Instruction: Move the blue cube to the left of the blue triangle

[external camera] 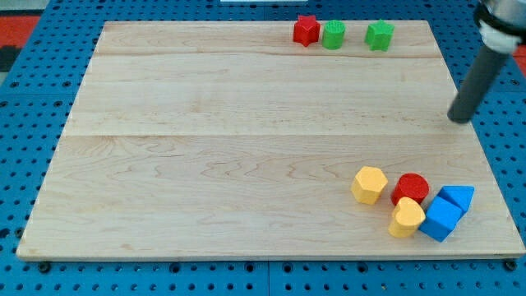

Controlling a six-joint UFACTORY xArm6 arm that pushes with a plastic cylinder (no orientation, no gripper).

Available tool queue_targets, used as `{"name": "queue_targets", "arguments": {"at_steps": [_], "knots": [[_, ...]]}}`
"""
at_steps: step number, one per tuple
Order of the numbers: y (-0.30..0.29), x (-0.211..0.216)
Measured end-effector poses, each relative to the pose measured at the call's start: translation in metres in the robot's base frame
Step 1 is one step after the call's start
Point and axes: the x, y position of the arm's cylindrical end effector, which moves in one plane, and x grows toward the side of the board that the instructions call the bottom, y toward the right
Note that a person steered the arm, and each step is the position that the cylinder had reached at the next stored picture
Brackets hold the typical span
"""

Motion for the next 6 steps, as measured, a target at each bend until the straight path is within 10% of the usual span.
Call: {"name": "queue_targets", "arguments": {"at_steps": [3,6], "knots": [[-0.029,0.176],[-0.112,0.102]]}}
